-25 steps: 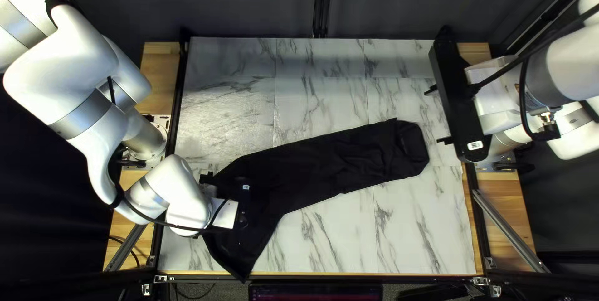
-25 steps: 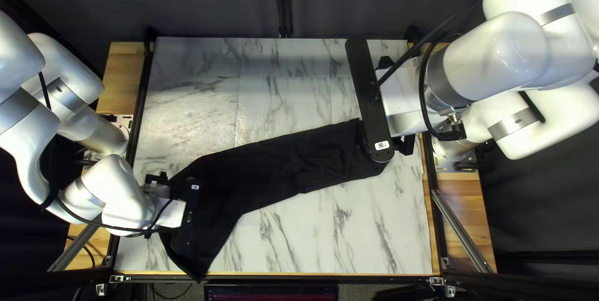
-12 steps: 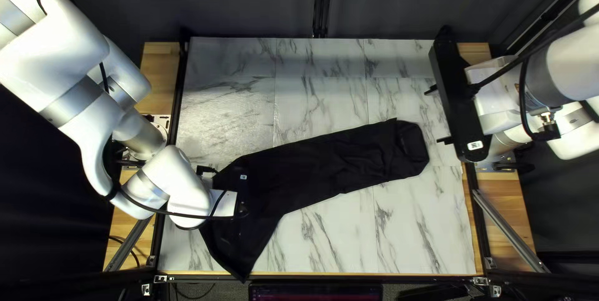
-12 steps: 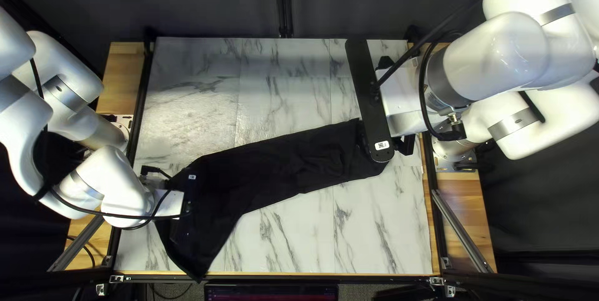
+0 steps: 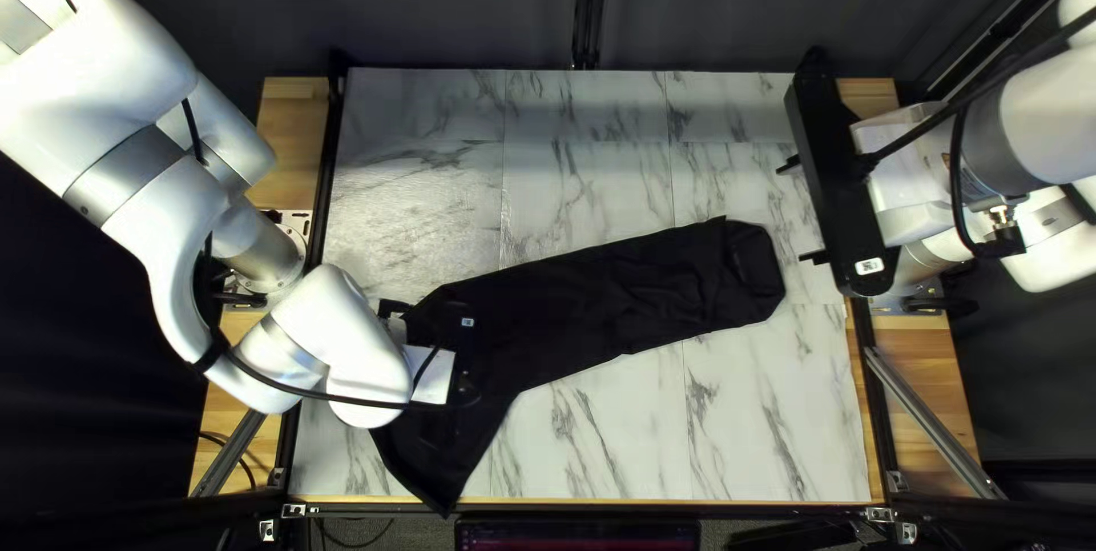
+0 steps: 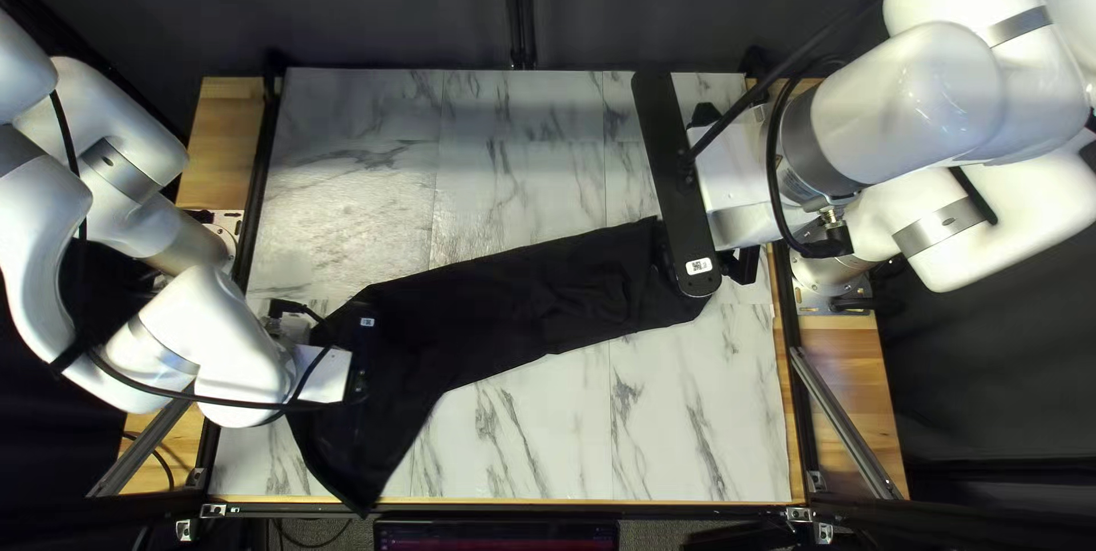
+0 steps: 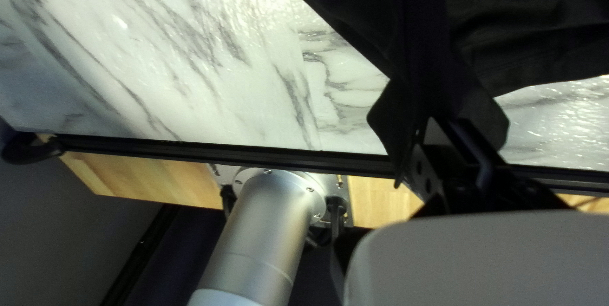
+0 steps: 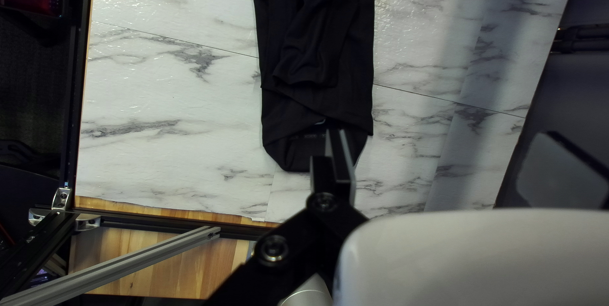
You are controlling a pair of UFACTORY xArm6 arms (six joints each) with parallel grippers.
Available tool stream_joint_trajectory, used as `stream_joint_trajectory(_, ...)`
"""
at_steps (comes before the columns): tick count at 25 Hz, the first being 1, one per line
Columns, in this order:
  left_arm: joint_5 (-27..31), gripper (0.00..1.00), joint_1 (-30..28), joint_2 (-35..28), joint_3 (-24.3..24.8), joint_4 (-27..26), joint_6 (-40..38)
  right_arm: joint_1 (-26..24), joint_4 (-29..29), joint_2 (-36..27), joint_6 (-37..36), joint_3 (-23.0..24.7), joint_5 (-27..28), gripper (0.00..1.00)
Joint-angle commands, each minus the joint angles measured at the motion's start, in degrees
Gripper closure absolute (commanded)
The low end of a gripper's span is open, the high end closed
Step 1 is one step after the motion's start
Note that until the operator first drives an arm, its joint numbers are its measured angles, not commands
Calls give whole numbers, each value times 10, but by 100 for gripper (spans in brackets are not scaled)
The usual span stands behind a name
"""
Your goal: Fold t-shirt
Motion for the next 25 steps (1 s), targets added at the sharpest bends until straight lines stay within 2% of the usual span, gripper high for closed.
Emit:
stream_joint_trajectory(1,25,67,5,17,-29,3,14,0,0,0,0,0,0,0)
stream_joint_trajectory(3,29,72,5,35,-45,3,19,0,0,0,0,0,0,0)
stream_joint_trajectory(4,27,85,3,45,-52,2,21,0,0,0,0,0,0,0)
stream_joint_trajectory(5,25,92,1,52,-55,1,22,0,0,0,0,0,0,0)
stream_joint_trajectory(14,-17,96,-38,131,-81,-40,9,0,0,0,0,0,0,0)
stream_joint_trajectory(18,-44,92,-47,173,-97,-64,21,0,0,0,0,0,0,0)
stream_joint_trajectory(19,-49,77,-48,179,-99,-69,27,0,0,0,0,0,0,0)
stream_joint_trajectory(20,-53,26,-47,181,-99,-72,31,0,0,0,0,0,0,0)
stream_joint_trajectory(21,-59,0,-47,184,-97,-80,38,0,0,0,0,0,0,0)
stream_joint_trajectory(25,-48,0,-49,174,-103,-85,37,0,0,0,0,0,0,0)
